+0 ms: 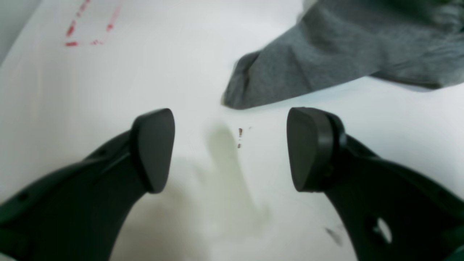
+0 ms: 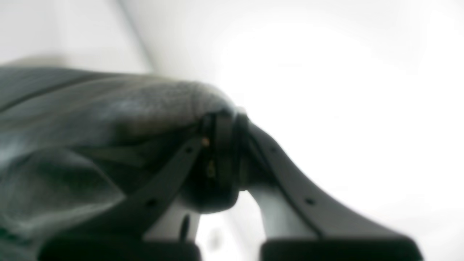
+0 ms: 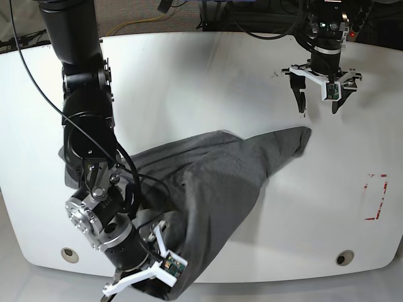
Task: Fold the T-shirt properly
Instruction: 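Lift the grey T-shirt with the right gripper and drag it aside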
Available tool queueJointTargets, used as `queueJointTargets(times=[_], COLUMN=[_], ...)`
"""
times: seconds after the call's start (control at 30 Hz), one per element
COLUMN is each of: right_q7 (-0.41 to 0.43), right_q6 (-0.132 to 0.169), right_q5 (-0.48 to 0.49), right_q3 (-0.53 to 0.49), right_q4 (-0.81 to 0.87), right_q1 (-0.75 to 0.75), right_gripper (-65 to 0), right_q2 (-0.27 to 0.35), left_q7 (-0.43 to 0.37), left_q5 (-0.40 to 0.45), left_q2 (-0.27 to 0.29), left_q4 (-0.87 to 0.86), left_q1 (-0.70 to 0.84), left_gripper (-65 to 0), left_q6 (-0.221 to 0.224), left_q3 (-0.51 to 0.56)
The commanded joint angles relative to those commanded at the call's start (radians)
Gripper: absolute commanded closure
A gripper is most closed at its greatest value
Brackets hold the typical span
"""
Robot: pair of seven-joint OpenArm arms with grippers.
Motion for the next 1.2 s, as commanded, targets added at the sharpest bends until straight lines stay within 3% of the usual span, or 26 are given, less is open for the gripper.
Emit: queueJointTargets(times=[0.43,0.6,0.9,1.2], right_q7=[0.000,0.000,-0.002,-0.002], right_q6=[0.000,0.000,0.000,0.000], right_q5=[-0.023,-0.023,-0.029,-0.029], right_q3=[-0.006,-0.006,-0.051,-0.048], right_q4=[-0.098,-0.138,-0.132,-0.132], right_q1=[0.420,0.506,0.508,0.462], right_gripper=[0.0,0.0,0.0,0.0], right_q2=[-0.008,-0.009,-0.008,-0.009], left_q7=[0.002,0.003,0.003,0.034], left_q5=[0.000,0.000,-0.002,-0.002], left_q2=[0.000,0.006,0.008,0.037], left_q4=[-0.003,-0.011,-0.178,-0.344], left_q1=[-0.043,-0.115,-0.304,-0.473], left_gripper=[-45.7,-45.7,-45.8,-45.8], left_q6=[0.000,0.000,0.000,0.000], left_q3=[0.074,0.112,0.256,0.295])
